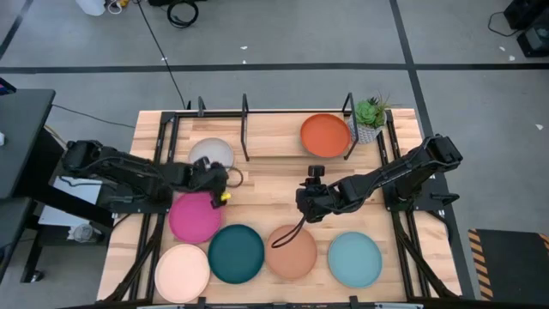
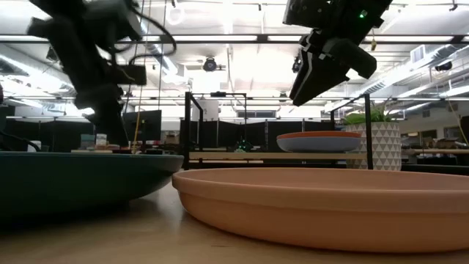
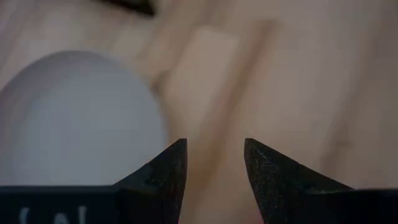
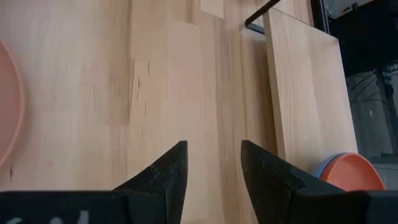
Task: Place and stack plates onto a shelf
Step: Put the gray plate on the shelf
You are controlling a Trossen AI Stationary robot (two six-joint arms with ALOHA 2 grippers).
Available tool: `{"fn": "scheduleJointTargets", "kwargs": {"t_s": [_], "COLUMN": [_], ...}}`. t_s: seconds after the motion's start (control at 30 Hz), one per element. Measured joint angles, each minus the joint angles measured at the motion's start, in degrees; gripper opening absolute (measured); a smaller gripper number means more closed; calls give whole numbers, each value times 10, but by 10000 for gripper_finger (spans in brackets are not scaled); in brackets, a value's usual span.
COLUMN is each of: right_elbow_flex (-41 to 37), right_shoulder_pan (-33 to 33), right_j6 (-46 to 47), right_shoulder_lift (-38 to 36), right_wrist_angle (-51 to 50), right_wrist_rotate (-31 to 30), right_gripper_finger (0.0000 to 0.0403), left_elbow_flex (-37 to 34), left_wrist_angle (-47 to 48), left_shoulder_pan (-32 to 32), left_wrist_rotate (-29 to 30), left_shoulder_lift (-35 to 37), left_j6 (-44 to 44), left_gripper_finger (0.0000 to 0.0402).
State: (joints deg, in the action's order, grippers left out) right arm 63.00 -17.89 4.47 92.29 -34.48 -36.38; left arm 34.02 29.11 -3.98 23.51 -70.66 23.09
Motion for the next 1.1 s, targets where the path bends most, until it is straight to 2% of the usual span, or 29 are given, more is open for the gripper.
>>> {"fn": "scheduleJointTargets", "kwargs": {"t_s": [0.17, 0.27, 0.5, 0.63, 0.8, 1.0, 1.1], "right_elbow_flex": [0, -1, -28, -34, -35, -35, -35], "right_shoulder_pan": [0, 0, 0, 0, 0, 0, 0], "right_j6": [-1, -1, -5, -6, -17, -19, -17], "right_shoulder_lift": [0, 0, 0, 0, 0, 0, 0], "right_wrist_angle": [3, 6, 35, 38, 47, 48, 39], "right_wrist_rotate": [0, 1, 4, 5, 5, 5, 5], "right_gripper_finger": [155, 155, 155, 155, 155, 155, 155], "left_elbow_flex": [0, 0, 0, 0, 11, 62, 98], "left_wrist_angle": [-7, -12, -13, -14, 11, 84, 132], "left_shoulder_pan": [78, 113, 159, 161, 161, 155, 142], "left_wrist_rotate": [-4, -36, -59, -64, -67, -76, -124], "left_shoulder_lift": [-34, -57, -97, -100, -99, -88, -70], "left_j6": [-52, -84, -138, -153, -154, -154, -162], "left_gripper_finger": [166, 166, 164, 125, 23, 19, 16]}}
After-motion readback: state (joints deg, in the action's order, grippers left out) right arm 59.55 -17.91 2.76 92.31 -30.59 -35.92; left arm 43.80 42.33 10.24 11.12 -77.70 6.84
